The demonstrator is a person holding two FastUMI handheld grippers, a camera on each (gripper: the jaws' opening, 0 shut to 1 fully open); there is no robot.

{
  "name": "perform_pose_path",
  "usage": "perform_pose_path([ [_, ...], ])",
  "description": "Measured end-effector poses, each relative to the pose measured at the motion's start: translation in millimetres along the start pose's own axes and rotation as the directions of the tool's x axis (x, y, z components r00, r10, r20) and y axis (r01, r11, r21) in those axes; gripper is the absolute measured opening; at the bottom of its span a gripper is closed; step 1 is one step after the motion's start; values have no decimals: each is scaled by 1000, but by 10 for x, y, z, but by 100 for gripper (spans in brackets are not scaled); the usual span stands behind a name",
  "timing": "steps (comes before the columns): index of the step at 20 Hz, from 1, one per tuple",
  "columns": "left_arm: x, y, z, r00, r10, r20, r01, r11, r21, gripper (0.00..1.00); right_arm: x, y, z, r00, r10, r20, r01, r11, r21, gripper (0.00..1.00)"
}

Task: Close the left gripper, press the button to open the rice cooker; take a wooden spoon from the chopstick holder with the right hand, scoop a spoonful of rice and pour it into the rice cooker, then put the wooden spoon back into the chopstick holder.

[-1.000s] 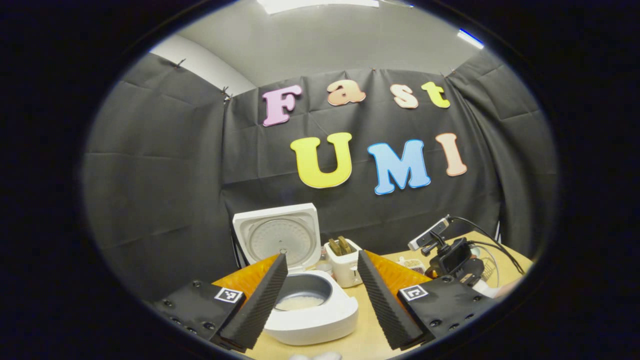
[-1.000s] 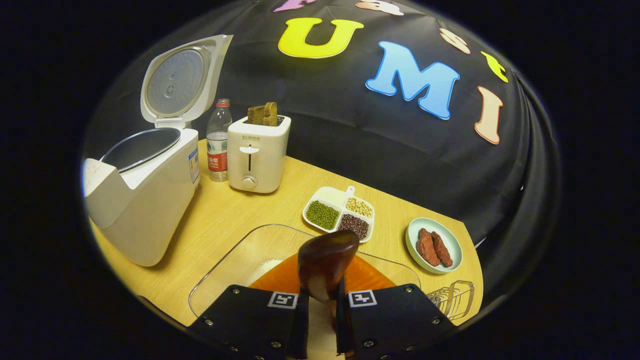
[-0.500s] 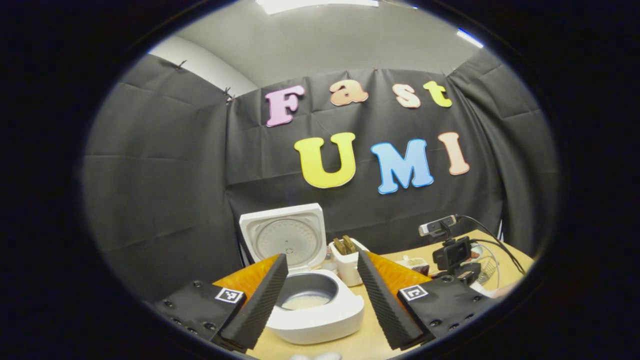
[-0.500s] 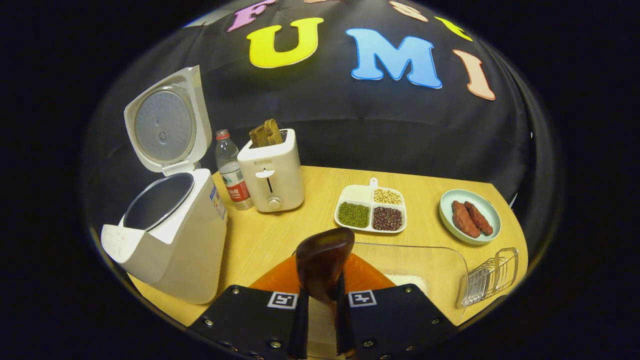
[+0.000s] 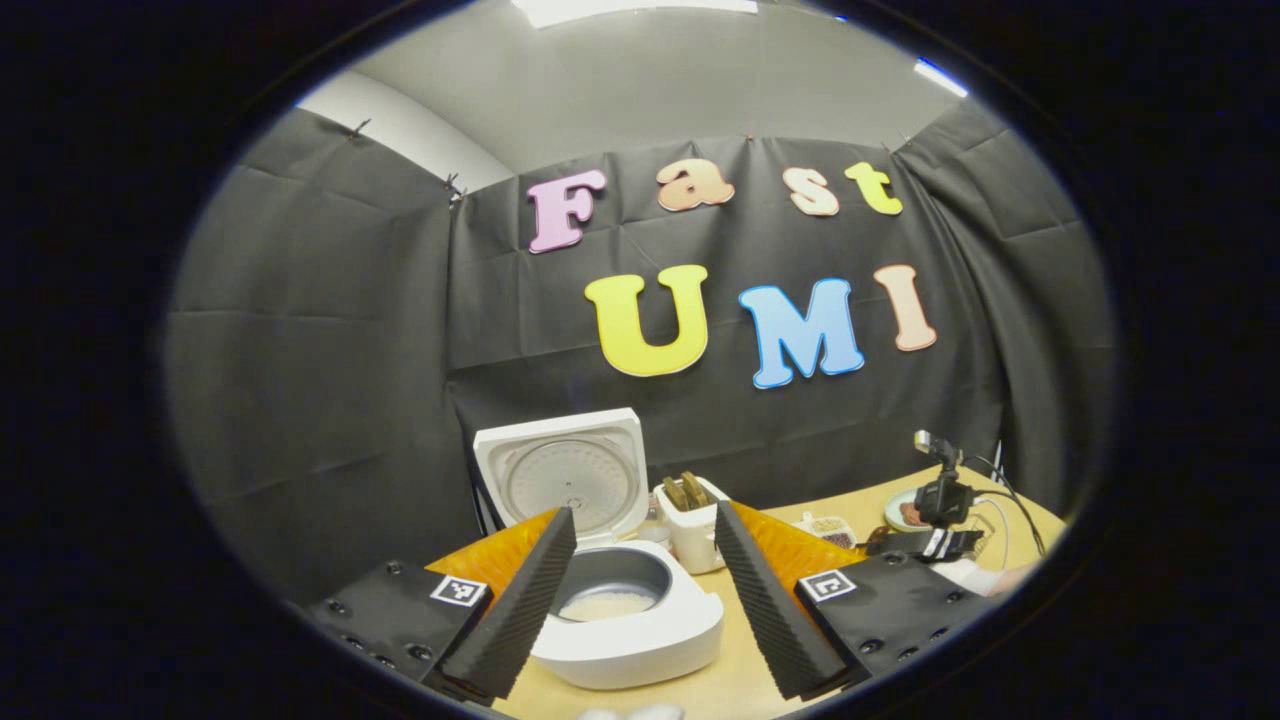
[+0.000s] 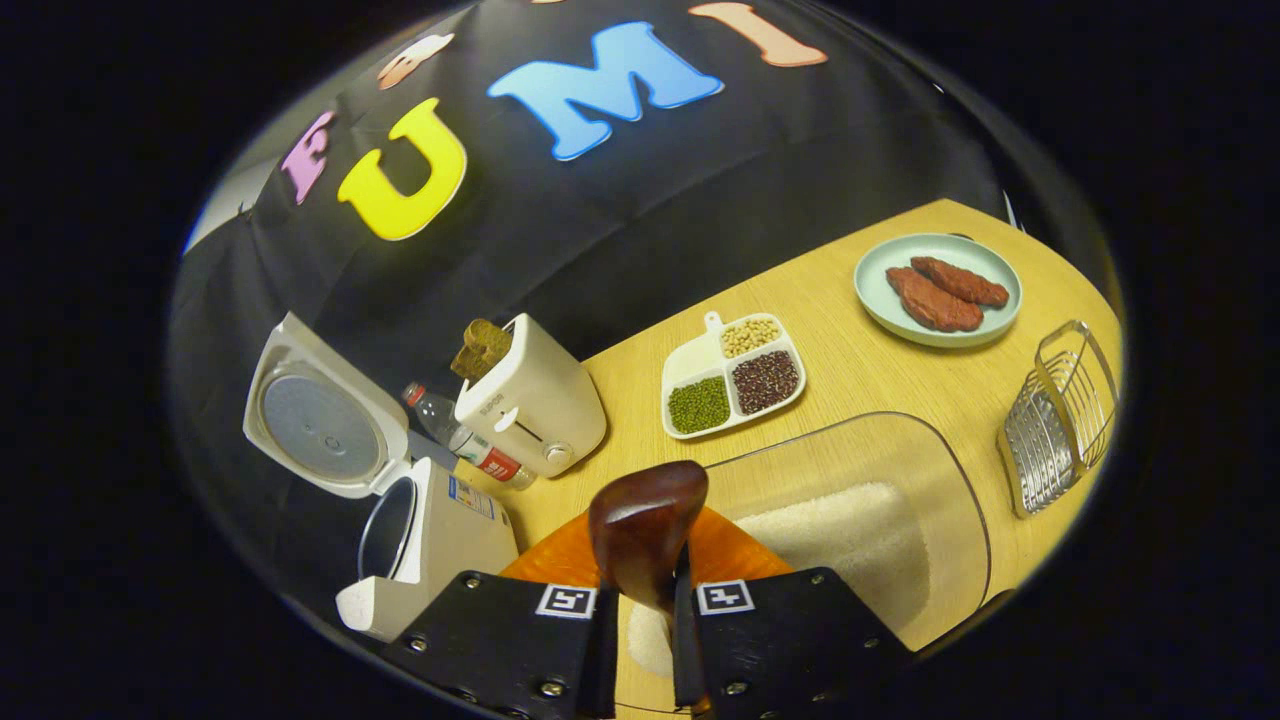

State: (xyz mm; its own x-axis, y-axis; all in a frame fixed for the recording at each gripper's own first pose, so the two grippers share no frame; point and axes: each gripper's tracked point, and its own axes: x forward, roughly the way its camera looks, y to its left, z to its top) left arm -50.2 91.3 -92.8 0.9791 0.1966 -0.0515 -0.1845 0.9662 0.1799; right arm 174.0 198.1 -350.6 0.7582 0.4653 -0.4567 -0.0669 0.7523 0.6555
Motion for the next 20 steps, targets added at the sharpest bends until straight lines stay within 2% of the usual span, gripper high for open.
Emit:
perform_pose_path([
  [2,16,-40,65,1000,-10,9,10,1000,10,95,-54,-24,98,999,39,19,-40,993,110,22],
  [5,28,-94,166,999,-22,26,21,999,32,95,-160,-94,244,995,88,52,-99,956,275,22],
  [8,48,-163,224,999,-39,28,38,999,39,95,-268,-209,430,989,104,108,-137,921,366,22],
  [10,47,-189,274,998,-50,30,49,998,37,95,-343,-280,526,983,119,139,-168,889,426,22],
  [12,58,-217,300,998,-57,32,56,998,34,95,-406,-363,595,978,127,164,-194,841,504,22],
  [14,50,-235,314,998,-61,30,60,998,36,95,-431,-471,598,978,118,170,-193,820,539,22],
  [20,40,-282,333,997,-68,31,67,997,45,95,-456,-519,630,977,123,174,-202,794,573,22],
])
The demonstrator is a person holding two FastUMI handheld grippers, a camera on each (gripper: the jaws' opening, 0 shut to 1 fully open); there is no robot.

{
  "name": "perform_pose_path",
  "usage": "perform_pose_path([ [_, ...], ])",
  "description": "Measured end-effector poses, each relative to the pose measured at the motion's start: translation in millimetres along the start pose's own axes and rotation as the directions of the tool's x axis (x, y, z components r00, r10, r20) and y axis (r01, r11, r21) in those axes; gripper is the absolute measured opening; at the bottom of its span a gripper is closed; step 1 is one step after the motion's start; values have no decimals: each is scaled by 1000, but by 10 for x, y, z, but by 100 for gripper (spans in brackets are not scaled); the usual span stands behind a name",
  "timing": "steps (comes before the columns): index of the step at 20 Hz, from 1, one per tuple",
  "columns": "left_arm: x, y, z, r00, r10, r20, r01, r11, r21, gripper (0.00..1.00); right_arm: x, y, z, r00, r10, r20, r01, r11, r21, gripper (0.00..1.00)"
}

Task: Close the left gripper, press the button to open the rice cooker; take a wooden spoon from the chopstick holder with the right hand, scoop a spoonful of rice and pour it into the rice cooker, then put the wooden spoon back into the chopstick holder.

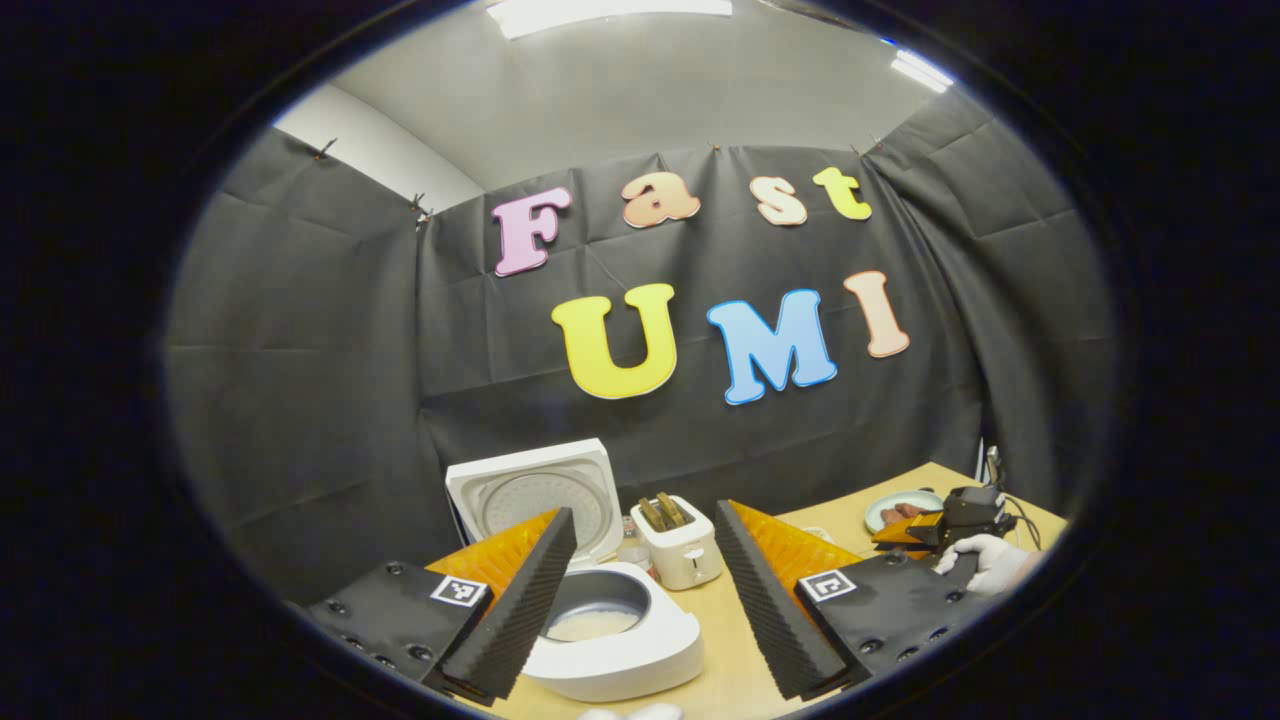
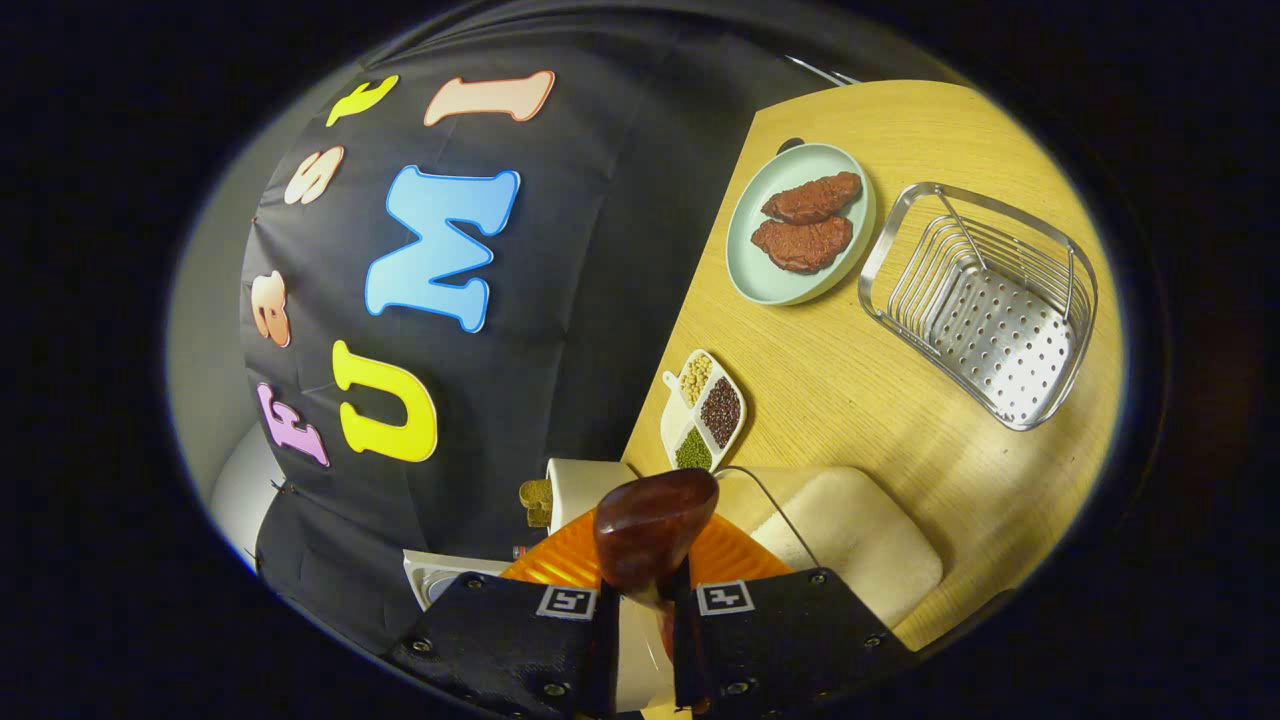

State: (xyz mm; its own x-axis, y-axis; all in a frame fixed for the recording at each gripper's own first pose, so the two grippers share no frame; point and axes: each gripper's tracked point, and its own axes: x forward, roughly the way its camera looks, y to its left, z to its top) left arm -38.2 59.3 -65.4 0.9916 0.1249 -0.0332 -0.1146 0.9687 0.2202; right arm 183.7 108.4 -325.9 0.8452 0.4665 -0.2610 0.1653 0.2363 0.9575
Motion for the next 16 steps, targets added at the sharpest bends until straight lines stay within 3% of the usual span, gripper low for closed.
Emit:
perform_pose_path([
  [8,-38,86,-14,1000,2,8,-2,1000,-26,95,-85,266,-25,1000,28,-4,-27,999,40,22],
  [12,-78,232,-65,1000,12,17,-12,999,-42,95,-85,748,-176,997,75,-18,-74,996,53,22],
  [16,-154,413,-212,999,34,15,-33,997,-66,95,38,1331,-579,991,119,-67,-116,992,42,22],
])
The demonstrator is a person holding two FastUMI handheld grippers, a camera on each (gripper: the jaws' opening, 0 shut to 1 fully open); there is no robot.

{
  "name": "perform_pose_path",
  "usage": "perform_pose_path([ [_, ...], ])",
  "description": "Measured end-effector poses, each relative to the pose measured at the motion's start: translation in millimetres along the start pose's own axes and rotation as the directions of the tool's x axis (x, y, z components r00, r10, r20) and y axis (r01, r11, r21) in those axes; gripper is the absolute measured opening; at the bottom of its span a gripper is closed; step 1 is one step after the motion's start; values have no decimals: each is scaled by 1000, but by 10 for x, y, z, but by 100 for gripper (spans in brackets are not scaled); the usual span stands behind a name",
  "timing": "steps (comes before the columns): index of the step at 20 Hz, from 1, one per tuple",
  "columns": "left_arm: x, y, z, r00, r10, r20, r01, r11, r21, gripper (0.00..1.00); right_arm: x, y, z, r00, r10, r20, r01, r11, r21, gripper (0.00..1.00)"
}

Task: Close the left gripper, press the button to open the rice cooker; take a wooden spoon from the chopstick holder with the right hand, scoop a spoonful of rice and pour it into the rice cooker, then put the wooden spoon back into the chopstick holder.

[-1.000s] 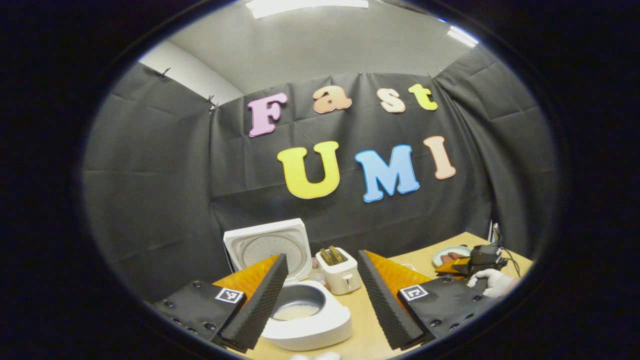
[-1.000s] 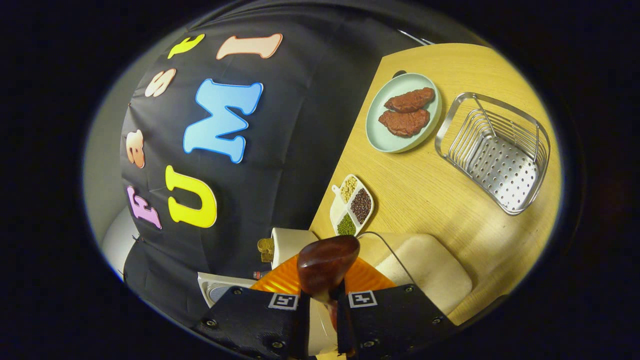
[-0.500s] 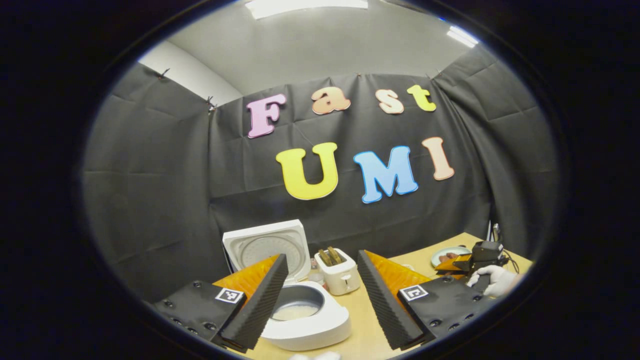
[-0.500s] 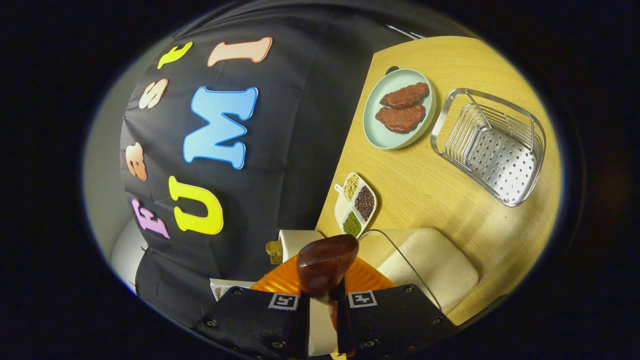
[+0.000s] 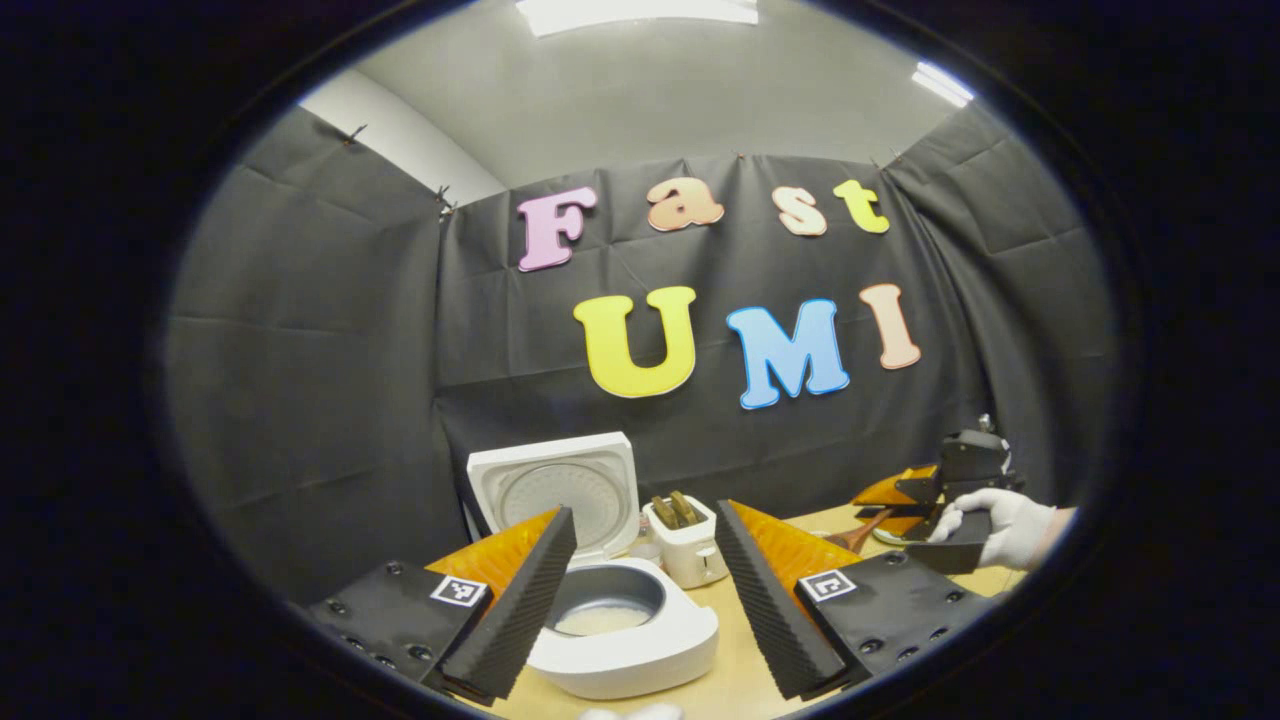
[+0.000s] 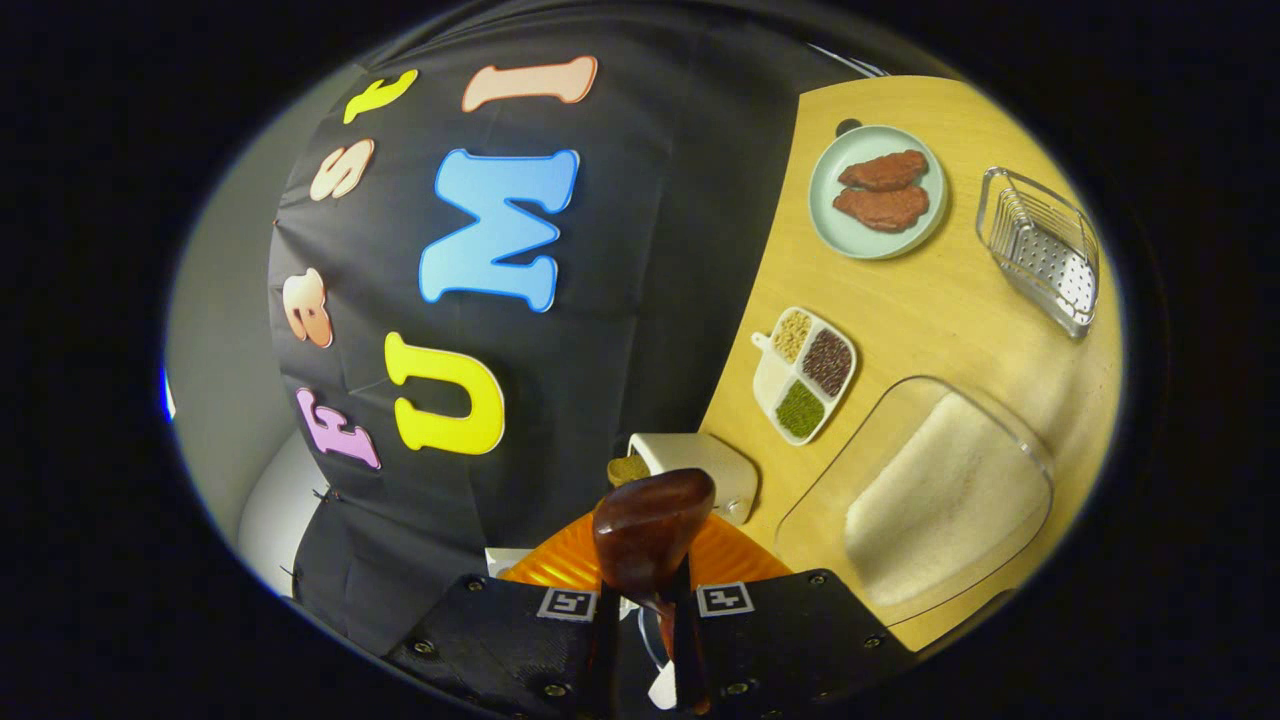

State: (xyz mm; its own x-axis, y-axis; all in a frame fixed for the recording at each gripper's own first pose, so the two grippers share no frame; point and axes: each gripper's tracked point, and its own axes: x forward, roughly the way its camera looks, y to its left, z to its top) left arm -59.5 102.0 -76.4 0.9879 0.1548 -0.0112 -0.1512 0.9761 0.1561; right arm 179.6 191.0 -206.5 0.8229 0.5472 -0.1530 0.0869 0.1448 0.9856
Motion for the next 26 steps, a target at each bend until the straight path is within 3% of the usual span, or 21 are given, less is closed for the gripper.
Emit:
perform_pose_path([
  [7,-115,289,-135,999,55,-4,-55,998,-32,97,585,589,-1184,986,25,-166,-31,999,-31,22],
  [12,-177,384,-256,996,86,-15,-86,995,-40,96,1043,577,-2070,960,-9,-278,-16,996,-88,22],
  [16,-224,533,-414,991,126,-42,-128,991,-48,97,1237,501,-2512,943,-44,-331,-7,988,-152,22],
  [22,-281,783,-625,978,194,-75,-198,978,-61,98,1460,426,-2506,953,-85,-289,-2,957,-289,22],
  [24,-289,806,-674,975,206,-82,-212,975,-64,98,1502,439,-2420,964,-93,-251,-8,927,-376,22],
  [26,-286,811,-728,973,212,-89,-218,974,-60,98,1535,483,-2372,972,-99,-211,-18,872,-490,22],
])
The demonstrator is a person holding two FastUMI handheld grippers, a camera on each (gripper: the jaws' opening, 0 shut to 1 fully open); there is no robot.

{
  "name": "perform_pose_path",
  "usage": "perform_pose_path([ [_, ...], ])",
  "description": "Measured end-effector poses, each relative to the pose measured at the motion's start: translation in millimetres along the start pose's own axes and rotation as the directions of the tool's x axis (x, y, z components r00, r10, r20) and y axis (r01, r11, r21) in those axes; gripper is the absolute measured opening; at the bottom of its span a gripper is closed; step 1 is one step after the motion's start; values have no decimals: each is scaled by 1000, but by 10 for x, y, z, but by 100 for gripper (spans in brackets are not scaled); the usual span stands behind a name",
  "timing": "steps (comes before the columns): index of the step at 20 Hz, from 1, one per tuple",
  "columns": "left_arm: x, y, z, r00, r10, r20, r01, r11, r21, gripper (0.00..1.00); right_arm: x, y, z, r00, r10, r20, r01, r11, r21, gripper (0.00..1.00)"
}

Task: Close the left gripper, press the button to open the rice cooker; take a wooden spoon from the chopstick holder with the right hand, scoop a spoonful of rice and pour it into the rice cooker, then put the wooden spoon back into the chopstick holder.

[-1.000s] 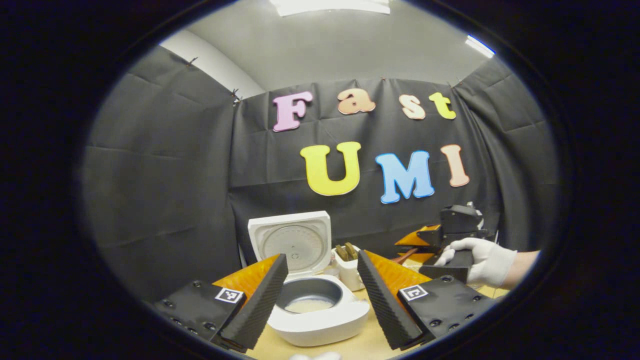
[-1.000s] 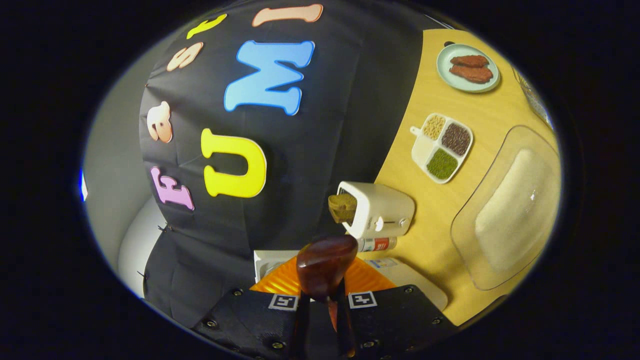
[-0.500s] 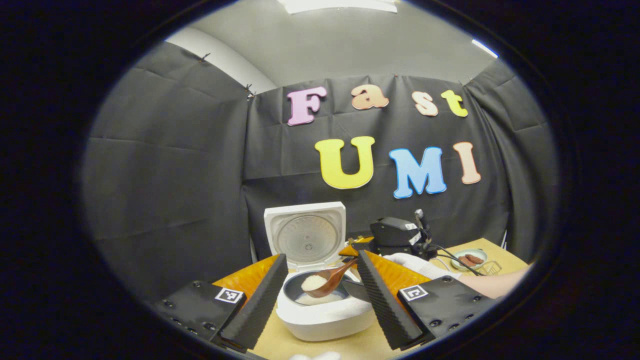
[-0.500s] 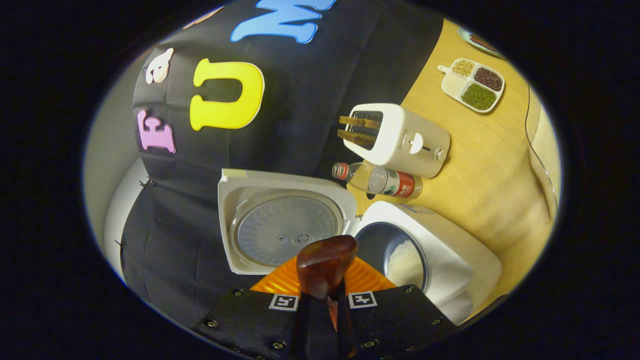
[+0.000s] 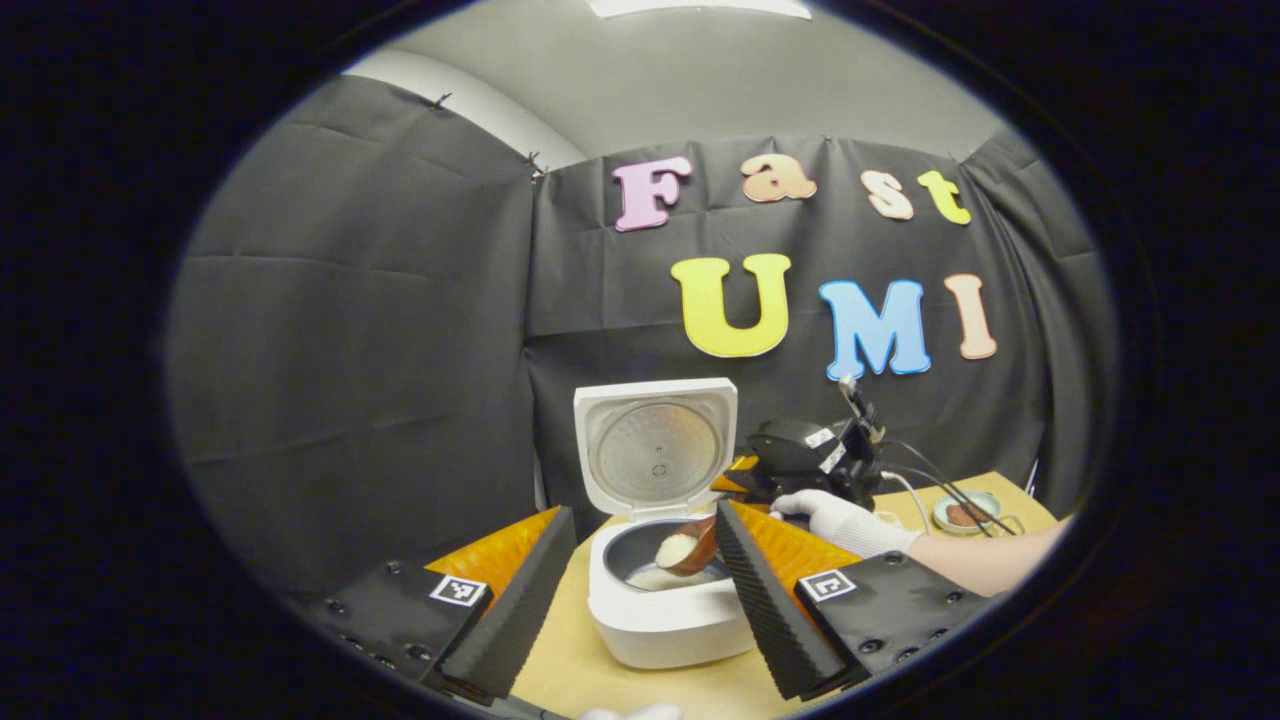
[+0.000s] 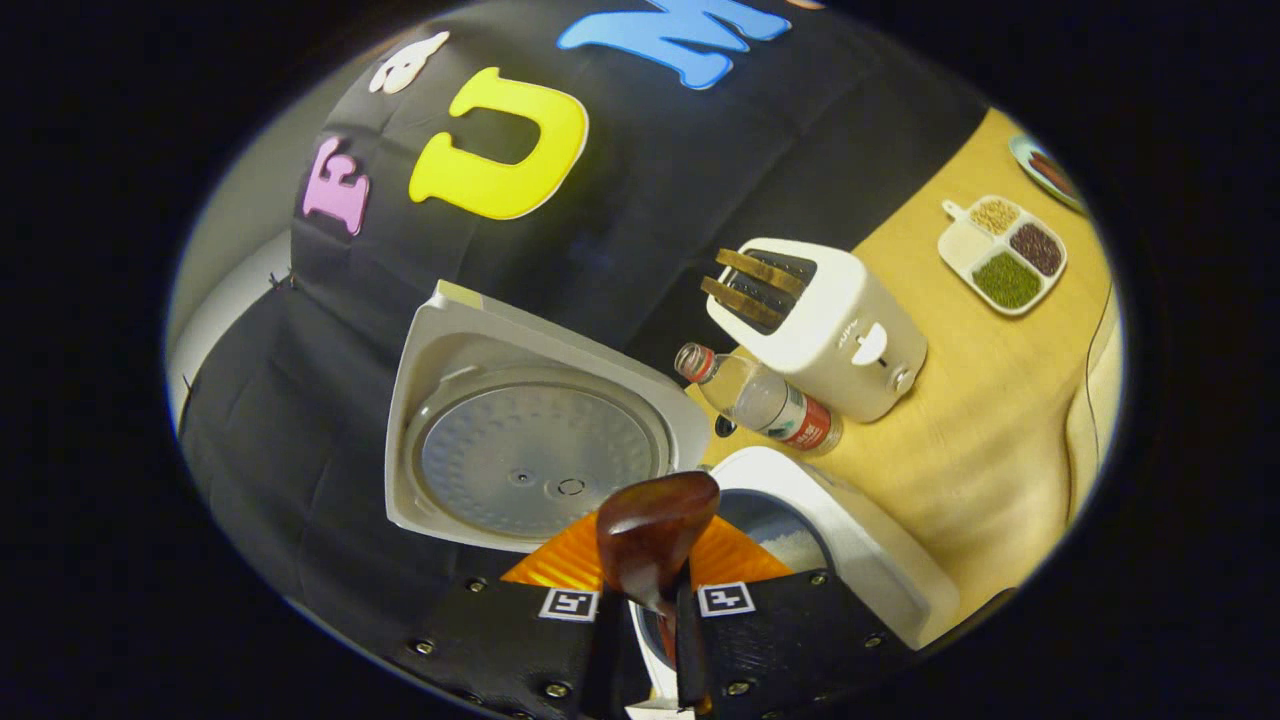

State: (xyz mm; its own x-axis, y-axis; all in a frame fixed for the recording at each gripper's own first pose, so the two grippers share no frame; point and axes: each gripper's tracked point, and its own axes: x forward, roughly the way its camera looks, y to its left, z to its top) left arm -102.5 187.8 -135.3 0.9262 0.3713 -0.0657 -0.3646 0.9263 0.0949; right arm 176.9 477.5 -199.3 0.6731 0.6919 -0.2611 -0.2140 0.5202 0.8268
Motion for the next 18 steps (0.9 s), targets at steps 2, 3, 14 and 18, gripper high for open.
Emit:
perform_pose_path([
  [2,6,-4,-30,1000,4,-5,-4,1000,8,99,15,19,31,999,-22,33,27,988,-151,22],
  [3,-3,-12,-30,1000,6,-7,-6,1000,11,99,20,37,36,998,-33,45,42,975,-217,22],
  [14,-36,-110,77,1000,-2,19,1,1000,30,99,49,449,-245,996,30,89,42,710,-703,21],
  [18,-62,-139,82,1000,-7,22,6,1000,26,99,37,510,-365,996,49,76,38,539,-841,21],
])
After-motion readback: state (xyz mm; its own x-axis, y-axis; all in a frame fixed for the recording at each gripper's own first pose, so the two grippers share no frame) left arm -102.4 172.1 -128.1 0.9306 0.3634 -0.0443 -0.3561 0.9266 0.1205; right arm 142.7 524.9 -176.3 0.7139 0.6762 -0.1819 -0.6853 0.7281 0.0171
